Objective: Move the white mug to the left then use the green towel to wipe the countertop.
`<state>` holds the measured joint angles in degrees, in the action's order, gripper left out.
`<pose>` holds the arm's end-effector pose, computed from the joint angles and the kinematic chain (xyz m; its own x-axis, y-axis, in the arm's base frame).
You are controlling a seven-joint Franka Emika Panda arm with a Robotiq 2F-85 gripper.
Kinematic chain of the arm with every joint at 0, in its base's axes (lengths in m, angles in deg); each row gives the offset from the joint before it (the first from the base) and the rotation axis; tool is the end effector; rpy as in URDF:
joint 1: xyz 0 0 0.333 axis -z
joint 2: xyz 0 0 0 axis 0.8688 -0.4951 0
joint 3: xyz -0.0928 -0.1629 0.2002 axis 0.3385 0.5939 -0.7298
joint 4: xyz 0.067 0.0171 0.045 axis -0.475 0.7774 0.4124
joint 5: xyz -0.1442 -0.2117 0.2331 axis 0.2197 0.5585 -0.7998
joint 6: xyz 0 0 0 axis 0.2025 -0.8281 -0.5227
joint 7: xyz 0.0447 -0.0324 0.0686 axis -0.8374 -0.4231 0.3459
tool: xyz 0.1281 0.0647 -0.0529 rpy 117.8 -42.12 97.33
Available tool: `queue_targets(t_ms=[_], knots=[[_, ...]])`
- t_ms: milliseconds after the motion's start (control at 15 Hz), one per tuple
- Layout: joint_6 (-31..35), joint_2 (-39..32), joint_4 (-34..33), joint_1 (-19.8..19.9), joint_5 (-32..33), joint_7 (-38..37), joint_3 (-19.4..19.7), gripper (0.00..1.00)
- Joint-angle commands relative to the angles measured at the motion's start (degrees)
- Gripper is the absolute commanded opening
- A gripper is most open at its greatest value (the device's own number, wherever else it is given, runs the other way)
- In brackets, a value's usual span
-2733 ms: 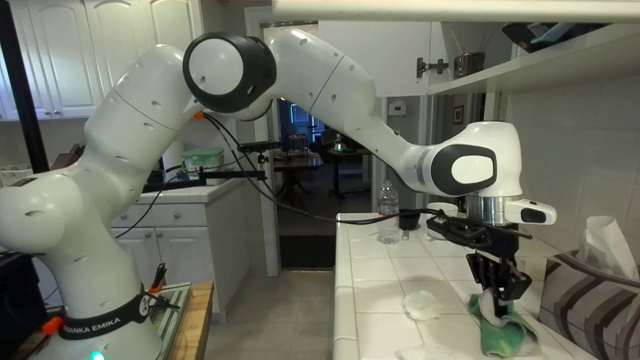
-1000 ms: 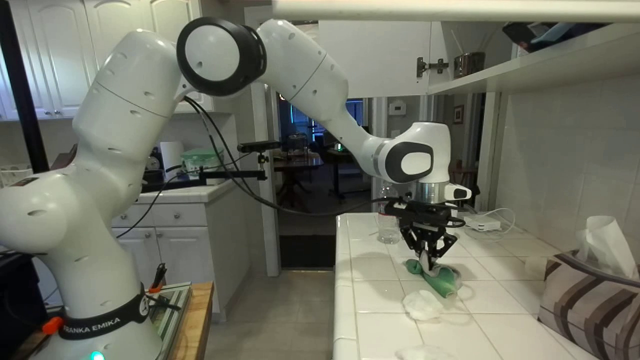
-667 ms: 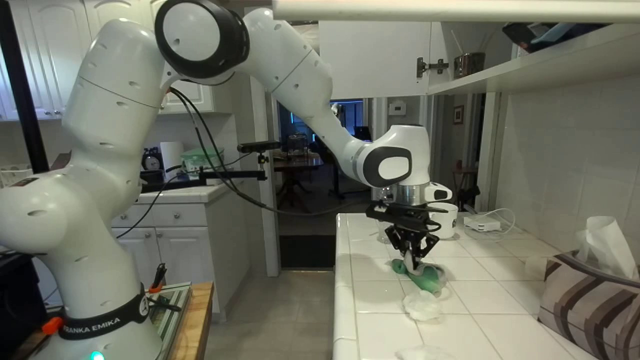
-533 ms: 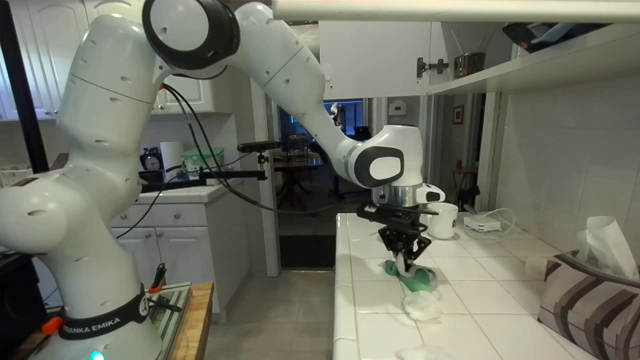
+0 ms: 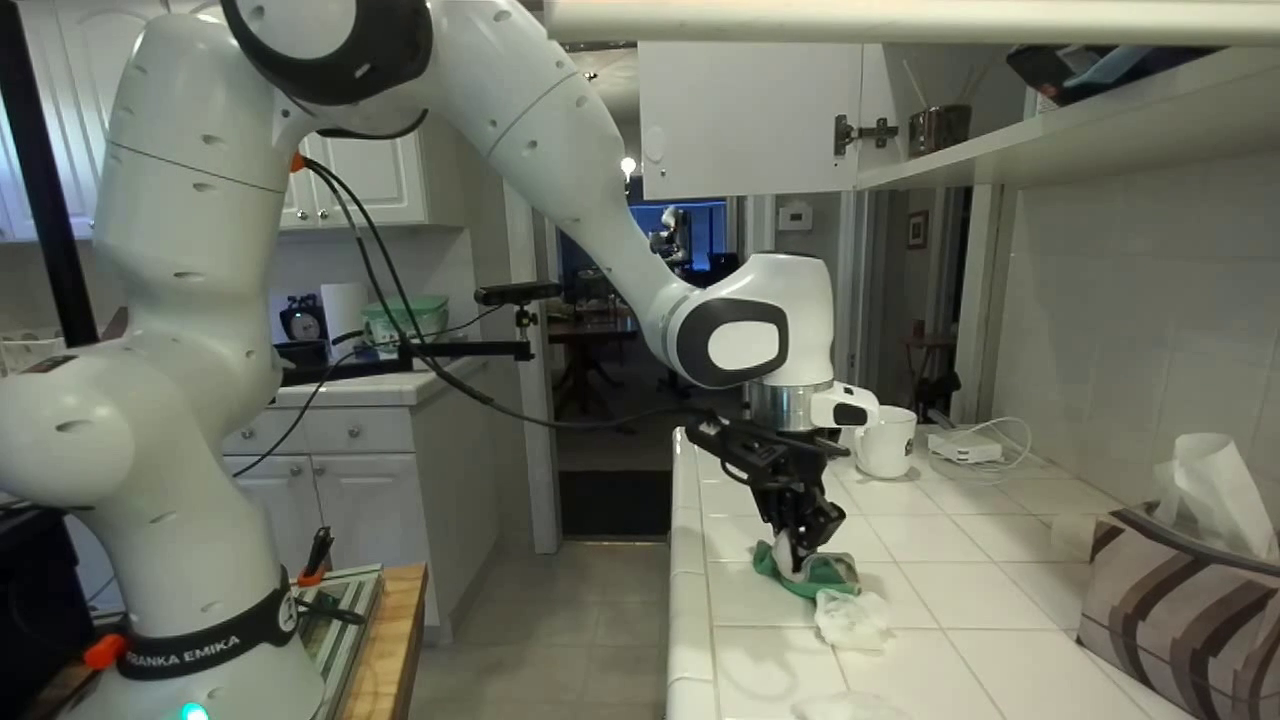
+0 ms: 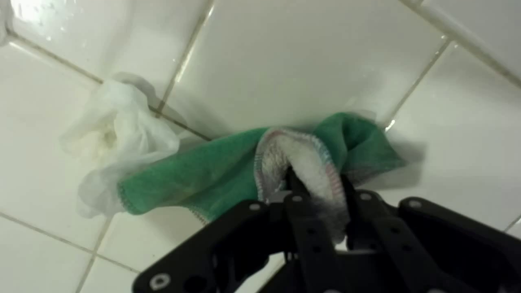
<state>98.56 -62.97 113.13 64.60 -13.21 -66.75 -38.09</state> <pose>0.5416 -0.0321 0.2051 0.9794 0.1962 0.0470 0.1940 -0.9798 0.0477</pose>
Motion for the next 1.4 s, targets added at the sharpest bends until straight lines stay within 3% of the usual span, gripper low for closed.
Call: queue_targets(t_ms=[0, 400, 1000, 1333], knots=[[0.04, -3.63, 2.37, 2.45, -2.69, -1.05, 2.54, 0.05], [-1.29, -2.18, 3.19, 5.49, -9.41, -2.01, 4.25, 0.05], [-2.60, -2.24, 4.26, 9.60, -11.00, -7.92, 10.35, 0.05], [-2.37, -3.97, 1.74, 6.61, -9.18, -10.24, 9.00, 0.05]])
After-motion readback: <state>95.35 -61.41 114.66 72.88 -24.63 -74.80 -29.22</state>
